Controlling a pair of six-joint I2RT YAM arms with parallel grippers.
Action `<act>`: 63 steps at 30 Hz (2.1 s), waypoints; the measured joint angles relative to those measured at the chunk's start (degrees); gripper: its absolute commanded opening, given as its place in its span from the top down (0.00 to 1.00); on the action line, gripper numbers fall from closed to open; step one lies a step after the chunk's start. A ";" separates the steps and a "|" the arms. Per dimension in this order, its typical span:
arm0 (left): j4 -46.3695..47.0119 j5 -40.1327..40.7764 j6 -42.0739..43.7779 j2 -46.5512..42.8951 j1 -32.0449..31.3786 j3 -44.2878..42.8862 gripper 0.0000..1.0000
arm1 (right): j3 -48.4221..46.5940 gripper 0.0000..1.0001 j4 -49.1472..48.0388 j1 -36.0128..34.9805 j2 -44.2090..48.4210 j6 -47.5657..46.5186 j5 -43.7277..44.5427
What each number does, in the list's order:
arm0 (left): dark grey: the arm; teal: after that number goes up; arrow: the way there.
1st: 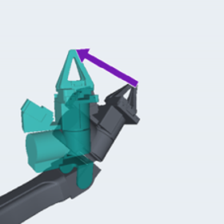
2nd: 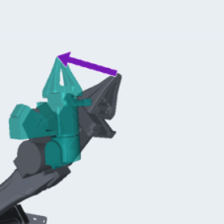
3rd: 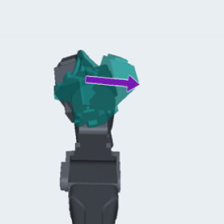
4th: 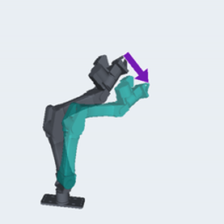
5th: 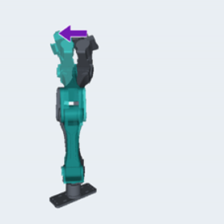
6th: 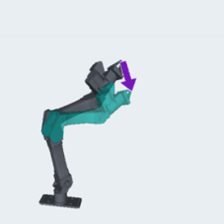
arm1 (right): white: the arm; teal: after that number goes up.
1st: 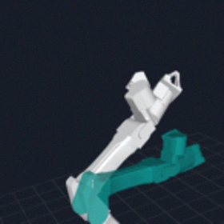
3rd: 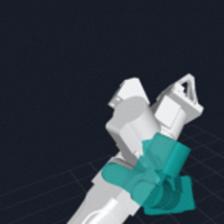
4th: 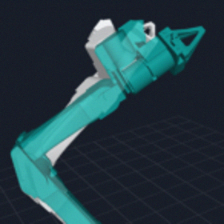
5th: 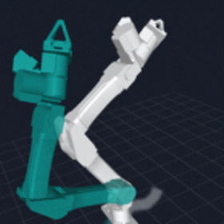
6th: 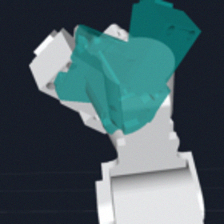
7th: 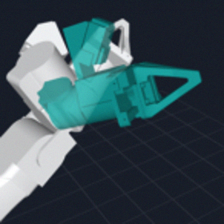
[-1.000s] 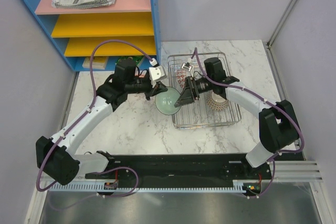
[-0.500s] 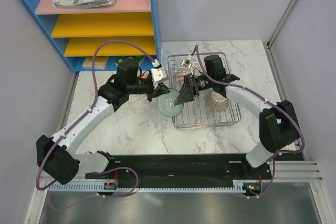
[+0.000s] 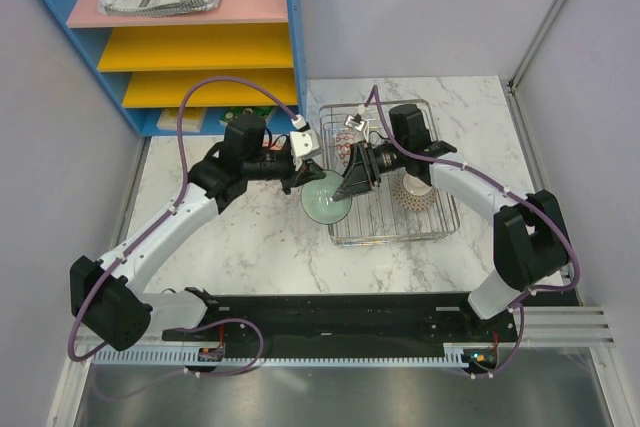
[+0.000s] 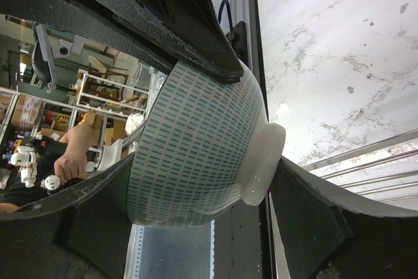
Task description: Load the bowls into the dish rack
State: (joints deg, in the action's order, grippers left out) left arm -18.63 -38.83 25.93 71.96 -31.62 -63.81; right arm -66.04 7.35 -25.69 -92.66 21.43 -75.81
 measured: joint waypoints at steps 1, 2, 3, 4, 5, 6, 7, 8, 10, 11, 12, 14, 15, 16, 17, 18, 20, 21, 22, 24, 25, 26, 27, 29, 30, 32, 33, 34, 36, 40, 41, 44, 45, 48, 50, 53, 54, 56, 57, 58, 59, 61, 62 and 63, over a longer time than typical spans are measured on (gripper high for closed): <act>0.02 0.02 0.00 0.00 0.00 0.00 0.98 | 0.00 0.20 0.00 0.07 -0.09 -0.17 -0.22; 0.07 0.04 -0.02 0.00 -0.02 0.00 0.98 | 0.00 0.22 0.00 0.09 -0.20 -0.28 -0.50; 0.07 0.02 0.00 0.00 -0.04 0.00 0.98 | 0.00 0.24 0.04 0.09 -0.20 -0.48 -0.66; 0.09 0.02 -0.02 0.00 -0.11 0.00 0.98 | 0.00 0.29 0.15 0.11 -0.20 -0.74 -0.74; 0.13 0.02 -0.02 0.00 -0.15 0.00 0.98 | 0.00 0.34 0.33 0.11 -0.20 -1.07 -0.85; 0.20 0.04 -0.02 0.00 -0.26 0.00 0.98 | 0.00 0.39 0.52 0.17 -0.22 -1.42 -0.98; 0.22 0.04 0.00 0.00 -0.31 0.00 0.98 | 0.00 0.51 0.79 0.22 -0.22 -1.70 -1.09; 0.28 0.07 -0.02 0.00 -0.37 0.00 0.98 | 0.00 0.57 1.05 0.35 -0.22 -2.03 -1.27; 0.33 0.07 -0.02 0.02 -0.42 0.00 0.98 | 0.00 0.67 1.44 0.37 -0.28 -2.73 -1.53; 0.33 0.07 -0.02 0.02 -0.42 0.00 0.98 | 0.00 0.70 1.64 0.37 -0.42 -3.10 -1.64; 0.33 0.09 0.00 0.04 -0.52 0.00 0.98 | 0.00 0.71 1.79 0.37 -0.52 -3.41 -1.77; 0.26 0.13 0.00 0.24 -0.63 0.00 0.98 | -0.02 0.76 2.34 0.37 -0.83 -4.13 -1.97; 0.22 0.15 0.00 0.35 -0.63 0.00 0.98 | -0.02 0.81 2.67 0.39 -0.92 -4.35 -1.95; 0.22 0.15 0.00 0.44 -0.66 0.00 0.98 | -0.02 0.90 2.89 0.44 -0.94 -4.50 -1.92; 0.22 0.15 0.00 0.50 -0.66 0.00 0.98 | -0.02 0.95 3.04 0.44 -0.96 -4.63 -1.79; 0.22 0.15 0.00 0.52 -0.66 0.00 0.98 | -0.02 0.99 3.17 0.48 -0.96 -4.72 -1.68; 0.20 0.24 0.02 0.52 -0.66 0.00 0.98 | -0.02 1.00 3.39 0.61 -0.96 -4.72 -1.20; 0.17 0.31 0.02 0.52 -0.66 0.00 0.98 | -0.02 1.00 3.45 0.66 -0.96 -4.70 -1.01; 0.17 0.52 0.04 0.52 -0.66 0.00 0.98 | -0.02 1.00 3.56 0.72 -0.96 -4.68 -0.72; 0.17 0.87 0.04 0.55 -0.66 0.02 0.98 | -0.02 1.00 3.65 0.83 -0.96 -4.63 -0.24; 0.17 1.01 0.04 0.55 -0.66 0.02 0.98 | -0.02 1.00 3.67 0.85 -0.96 -4.52 -0.04; 0.17 1.16 0.07 0.55 -0.66 0.02 0.97 | -0.02 1.00 3.63 0.87 -0.96 -4.37 0.22; 0.17 1.29 0.07 0.55 -0.66 0.02 0.95 | -0.02 1.00 3.58 0.90 -0.96 -4.20 0.42; 0.24 1.57 0.11 0.57 -0.61 0.02 0.92 | 0.00 1.00 3.02 0.96 -0.96 -3.04 0.90; 0.31 1.77 0.13 0.57 -0.61 0.02 0.91 | 0.02 1.00 2.47 1.01 -0.96 -2.38 1.11; 0.57 2.14 0.15 0.57 -0.48 0.02 0.90 | 0.74 1.00 -0.39 1.18 -0.94 -0.11 1.42; 0.57 2.38 0.15 0.59 -0.44 0.02 0.89 | 1.14 1.00 -1.53 1.29 -0.94 0.74 1.55; 0.57 2.51 0.15 0.63 -0.44 0.02 0.89 | 1.53 1.00 -2.67 1.33 -0.94 1.51 1.70; 0.57 2.67 0.15 0.66 -0.37 0.02 0.89 | 2.01 1.00 -4.07 1.40 -0.94 2.54 1.73; 0.66 2.80 0.15 0.66 -0.33 0.02 0.88 | 2.97 1.00 -7.43 1.44 -0.92 4.94 1.70; 0.66 2.84 0.15 0.66 -0.33 0.02 0.95 | 3.52 1.00 -8.85 1.44 -0.87 5.86 1.66; 0.76 2.84 0.17 0.85 -0.31 0.02 0.98 | 5.18 0.80 -13.60 1.49 -0.79 9.75 1.49; 0.79 2.86 0.15 0.96 -0.31 0.02 0.98 | 5.84 0.64 -15.37 1.53 -0.79 11.43 1.46; 0.81 2.75 0.11 1.31 -0.31 0.02 0.98 | 7.43 0.50 -19.43 1.60 -0.79 15.13 1.33; 1.01 2.64 0.09 1.40 -0.31 0.02 0.98 | 7.87 0.36 -21.09 1.66 -0.79 16.81 1.29; 1.68 2.64 0.07 1.40 -0.28 0.02 0.98 | 8.52 0.12 -24.35 1.86 -0.79 19.34 1.20; 1.88 2.62 0.07 1.40 -0.28 0.02 0.98 | 8.79 0.11 -25.38 1.92 -0.79 20.26 1.16; 1.92 1.40 0.02 1.42 -0.37 0.02 0.98 | 9.11 0.09 -28.11 2.05 -0.79 22.16 1.36; 1.75 0.61 -0.02 1.44 -0.66 0.02 0.98 | 9.14 0.05 -29.40 2.08 -0.79 22.73 1.27; 1.66 -0.15 0.00 1.44 -0.87 0.04 0.98 | 9.14 0.02 -30.58 2.08 -0.79 23.34 1.31; 1.57 -0.70 -0.02 1.44 -1.05 0.07 0.98 | 9.14 0.02 -31.56 2.08 -0.79 23.98 1.31; 1.51 -1.77 -0.07 1.44 -1.20 0.13 0.98 | 9.14 0.03 -33.18 2.08 -0.79 25.11 1.46; 1.51 -2.14 -0.11 1.44 -1.27 0.17 0.98 | 9.14 0.03 -33.94 2.08 -0.79 25.64 1.53; 1.53 -2.29 -0.11 1.44 -1.27 0.17 0.98 | 9.16 0.03 -34.71 2.08 -0.79 26.25 1.53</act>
State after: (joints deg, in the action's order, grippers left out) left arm -17.10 -41.12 25.82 73.41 -32.88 -63.64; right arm -56.88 -27.35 -23.62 -93.45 47.68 -74.28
